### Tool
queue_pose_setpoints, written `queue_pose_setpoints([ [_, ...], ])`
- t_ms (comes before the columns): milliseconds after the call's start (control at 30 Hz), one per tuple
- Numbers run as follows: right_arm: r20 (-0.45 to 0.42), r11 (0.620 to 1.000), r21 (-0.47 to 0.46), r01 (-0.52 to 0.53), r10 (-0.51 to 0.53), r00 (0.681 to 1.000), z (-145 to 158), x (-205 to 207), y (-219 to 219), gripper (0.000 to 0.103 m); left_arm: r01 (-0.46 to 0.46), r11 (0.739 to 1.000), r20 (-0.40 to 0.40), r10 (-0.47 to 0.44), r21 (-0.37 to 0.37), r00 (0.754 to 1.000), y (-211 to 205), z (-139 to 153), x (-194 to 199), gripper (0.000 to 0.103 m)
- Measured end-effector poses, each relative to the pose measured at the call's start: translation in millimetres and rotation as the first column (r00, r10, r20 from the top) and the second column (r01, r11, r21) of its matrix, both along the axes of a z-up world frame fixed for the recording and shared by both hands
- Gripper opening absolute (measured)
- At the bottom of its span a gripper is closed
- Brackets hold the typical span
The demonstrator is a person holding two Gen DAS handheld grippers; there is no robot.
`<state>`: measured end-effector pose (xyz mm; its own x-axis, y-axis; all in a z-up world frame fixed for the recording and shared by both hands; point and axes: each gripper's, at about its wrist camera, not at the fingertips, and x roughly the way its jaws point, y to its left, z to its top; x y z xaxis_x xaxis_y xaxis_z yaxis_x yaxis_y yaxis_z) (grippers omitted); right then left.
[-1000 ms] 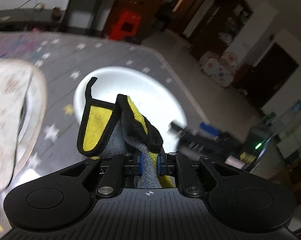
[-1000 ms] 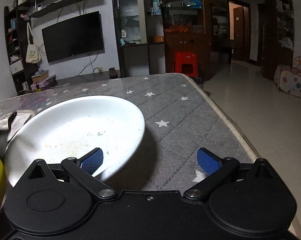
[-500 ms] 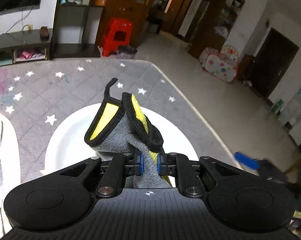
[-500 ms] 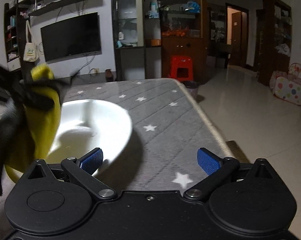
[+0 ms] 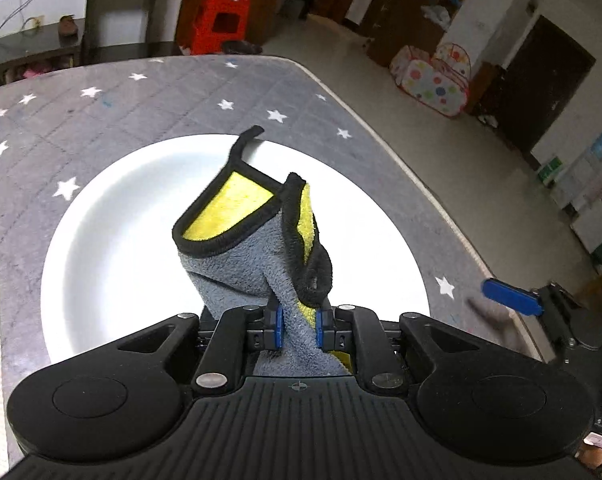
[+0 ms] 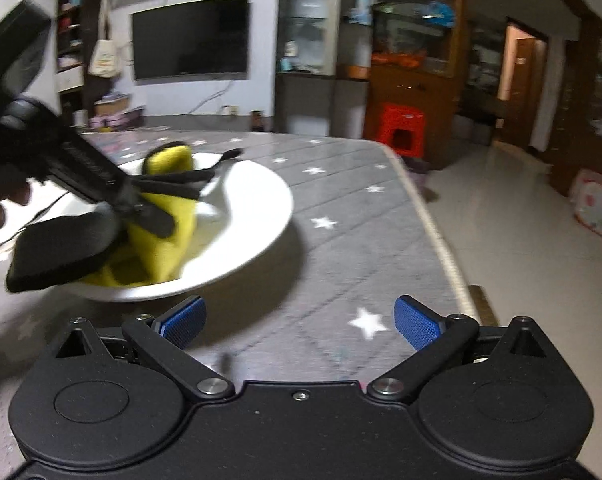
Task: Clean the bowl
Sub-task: 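Lower the cloth into the bowl and scrub its inside with the left gripper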
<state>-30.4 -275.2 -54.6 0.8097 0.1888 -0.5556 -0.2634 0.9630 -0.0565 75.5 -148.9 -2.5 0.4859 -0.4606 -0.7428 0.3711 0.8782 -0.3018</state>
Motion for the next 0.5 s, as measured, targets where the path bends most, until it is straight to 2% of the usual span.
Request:
queue_pose_setpoints([
  [67, -0.018, 1.0, -0.008, -0.028, 0.028, 0.999, -5, 3, 3, 0.101, 0.019, 1.0, 0.0, -0.019, 0.015, 1.0, -4, -2, 3, 0.013],
  [200, -0.064, 0.997, 0.035, -0.069, 0.071, 0.995, -12, 9, 1, 0.101, 0.052, 0.998, 0.003, -0.052, 0.028, 0.999, -13, -6, 6, 0.013],
  [367, -0.073, 0.993, 0.046, -0.104, 0.107, 0.991, -14, 13, 7, 0.102, 0.074, 0.997, -0.015, -0.074, 0.031, 0.997, -21, -10, 12, 0.013],
  [500, -0.075, 0.985, 0.042, -0.164, 0.167, 0.983, -14, 15, 16, 0.103, 0.119, 0.99, -0.025, -0.118, 0.071, 0.993, -35, -8, 21, 0.014],
])
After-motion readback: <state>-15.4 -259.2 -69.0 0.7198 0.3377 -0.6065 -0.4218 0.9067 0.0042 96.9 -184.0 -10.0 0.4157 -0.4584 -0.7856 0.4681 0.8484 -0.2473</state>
